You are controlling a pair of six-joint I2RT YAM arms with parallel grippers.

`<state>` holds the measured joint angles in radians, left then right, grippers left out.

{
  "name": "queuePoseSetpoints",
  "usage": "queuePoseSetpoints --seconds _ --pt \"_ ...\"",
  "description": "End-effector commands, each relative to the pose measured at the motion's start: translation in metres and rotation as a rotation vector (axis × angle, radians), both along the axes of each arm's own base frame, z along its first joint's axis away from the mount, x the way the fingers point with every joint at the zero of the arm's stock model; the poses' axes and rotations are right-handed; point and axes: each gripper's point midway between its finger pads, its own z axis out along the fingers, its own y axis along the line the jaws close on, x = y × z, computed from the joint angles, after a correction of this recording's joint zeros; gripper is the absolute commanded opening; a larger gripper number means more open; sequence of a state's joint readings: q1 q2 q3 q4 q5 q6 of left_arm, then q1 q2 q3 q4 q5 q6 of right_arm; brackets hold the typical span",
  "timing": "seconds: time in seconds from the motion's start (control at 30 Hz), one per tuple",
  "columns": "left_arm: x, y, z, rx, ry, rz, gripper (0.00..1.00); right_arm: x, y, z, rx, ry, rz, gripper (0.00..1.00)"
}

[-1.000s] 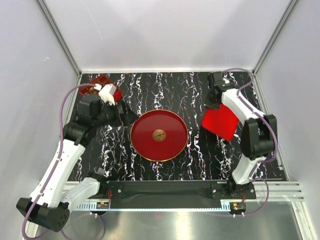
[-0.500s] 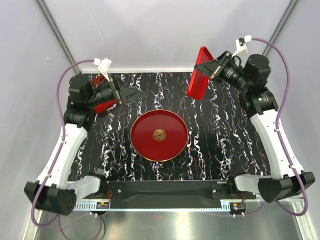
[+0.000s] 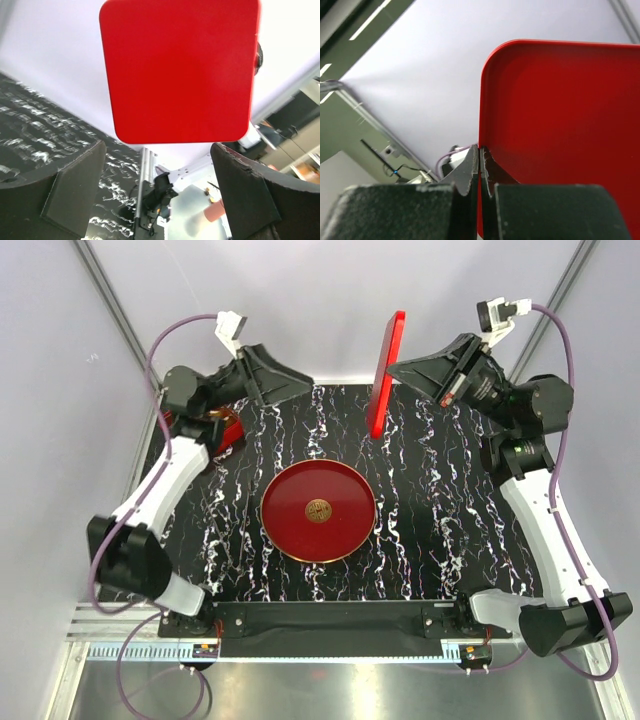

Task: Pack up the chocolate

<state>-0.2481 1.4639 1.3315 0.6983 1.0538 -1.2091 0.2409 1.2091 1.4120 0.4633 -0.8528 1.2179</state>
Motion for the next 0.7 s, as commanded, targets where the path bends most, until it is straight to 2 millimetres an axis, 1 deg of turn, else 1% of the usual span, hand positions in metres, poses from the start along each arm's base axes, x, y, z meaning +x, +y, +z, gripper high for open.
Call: queuePoseSetpoints --seconds 0.0,0.1,0.2,0.27,0.3,0.33,0.37,0.4,0.47,0.6,0.67 --pt "-0.018 -0.005 0.030 -0.075 -0.139 -0.106 0.91 -0.040 -0.003 0.027 0.062 -0.127 0.100 0.00" --pt "-0.007 -0.011 0.025 -0.090 -0.110 -0.128 0.90 -0.041 0.000 0.028 0.070 -0.133 0.121 0.00" --pt "-0.004 -0.019 0.025 -0.104 -0.112 -0.153 0.90 -0.038 0.003 0.023 0.071 -0.127 0.134 0.00" --pt "-0.006 -0.026 0.029 -0.120 -0.113 -0.171 0.91 -0.035 0.005 0.020 0.089 -0.117 0.149 0.00" --pt "-0.003 -0.032 0.025 -0.125 -0.098 -0.180 0.91 -0.036 0.006 0.021 0.097 -0.117 0.161 0.00" --pt "-0.002 -0.034 0.024 -0.129 -0.087 -0.189 0.91 -0.032 0.008 0.018 0.101 -0.109 0.173 0.00" --pt "-0.003 -0.037 0.028 -0.138 -0.100 -0.196 0.91 -0.037 0.008 0.021 0.115 -0.138 0.189 0.00" --pt "-0.001 -0.042 0.023 -0.140 -0.078 -0.211 0.91 -0.036 0.009 0.020 0.124 -0.123 0.208 0.00" --pt "-0.002 -0.046 0.025 -0.148 -0.083 -0.226 0.90 -0.035 0.010 0.020 0.131 -0.122 0.215 0.00" --pt "0.001 -0.056 0.016 -0.137 -0.062 -0.230 0.90 -0.036 0.014 0.018 0.137 -0.116 0.225 0.00" --pt "0.004 -0.058 0.010 -0.125 -0.044 -0.223 0.91 -0.039 0.015 0.018 0.136 -0.119 0.229 0.00"
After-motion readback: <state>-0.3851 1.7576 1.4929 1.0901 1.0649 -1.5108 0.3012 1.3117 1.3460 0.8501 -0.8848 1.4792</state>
